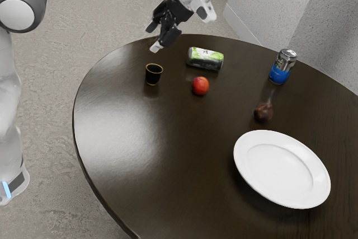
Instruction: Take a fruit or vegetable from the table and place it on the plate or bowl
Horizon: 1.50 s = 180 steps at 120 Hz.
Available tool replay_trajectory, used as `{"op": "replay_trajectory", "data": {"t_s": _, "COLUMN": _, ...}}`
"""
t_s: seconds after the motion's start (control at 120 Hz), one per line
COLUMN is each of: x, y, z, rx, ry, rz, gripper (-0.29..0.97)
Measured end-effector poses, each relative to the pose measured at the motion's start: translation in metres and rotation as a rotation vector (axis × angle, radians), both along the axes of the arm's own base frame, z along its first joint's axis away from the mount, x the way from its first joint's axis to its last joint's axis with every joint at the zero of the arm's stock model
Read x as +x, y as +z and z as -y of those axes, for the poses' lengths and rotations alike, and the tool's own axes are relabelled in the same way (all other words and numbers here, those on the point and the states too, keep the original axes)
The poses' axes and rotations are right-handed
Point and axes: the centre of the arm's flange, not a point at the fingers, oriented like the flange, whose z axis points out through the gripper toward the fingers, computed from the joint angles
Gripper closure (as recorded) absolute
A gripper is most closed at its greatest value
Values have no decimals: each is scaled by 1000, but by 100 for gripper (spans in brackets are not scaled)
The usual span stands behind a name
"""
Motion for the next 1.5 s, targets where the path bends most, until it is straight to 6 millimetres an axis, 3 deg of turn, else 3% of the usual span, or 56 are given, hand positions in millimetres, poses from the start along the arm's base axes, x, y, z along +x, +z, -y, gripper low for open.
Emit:
{"op": "replay_trajectory", "data": {"t_s": 0.15, "x": 37, "y": -3, "z": 4, "rx": 19, "ry": -57, "rz": 192, "gripper": 0}}
{"op": "replay_trajectory", "data": {"t_s": 0.367, "x": 57, "y": 3, "z": 17, "rx": 39, "ry": -93, "rz": 331, "gripper": 0}}
{"op": "replay_trajectory", "data": {"t_s": 0.475, "x": 68, "y": -9, "z": 35, "rx": -18, "ry": -110, "rz": 373, "gripper": 0}}
{"op": "replay_trajectory", "data": {"t_s": 0.542, "x": 85, "y": -29, "z": 42, "rx": -62, "ry": -121, "rz": 369, "gripper": 0}}
{"op": "replay_trajectory", "data": {"t_s": 0.592, "x": 98, "y": -40, "z": 22, "rx": -88, "ry": -95, "rz": 370, "gripper": 0}}
{"op": "replay_trajectory", "data": {"t_s": 0.692, "x": 131, "y": -66, "z": -71, "rx": -132, "ry": 14, "rz": 383, "gripper": 0}}
{"op": "replay_trajectory", "data": {"t_s": 0.783, "x": 145, "y": -83, "z": -110, "rx": -153, "ry": 38, "rz": 388, "gripper": 0}}
{"op": "replay_trajectory", "data": {"t_s": 0.883, "x": 149, "y": -83, "z": -118, "rx": -152, "ry": 20, "rz": 403, "gripper": 0}}
{"op": "replay_trajectory", "data": {"t_s": 1.192, "x": 175, "y": -126, "z": -161, "rx": -242, "ry": -42, "rz": 396, "gripper": 0}}
{"op": "replay_trajectory", "data": {"t_s": 1.5, "x": 191, "y": -158, "z": -175, "rx": -258, "ry": -132, "rz": 379, "gripper": 0}}
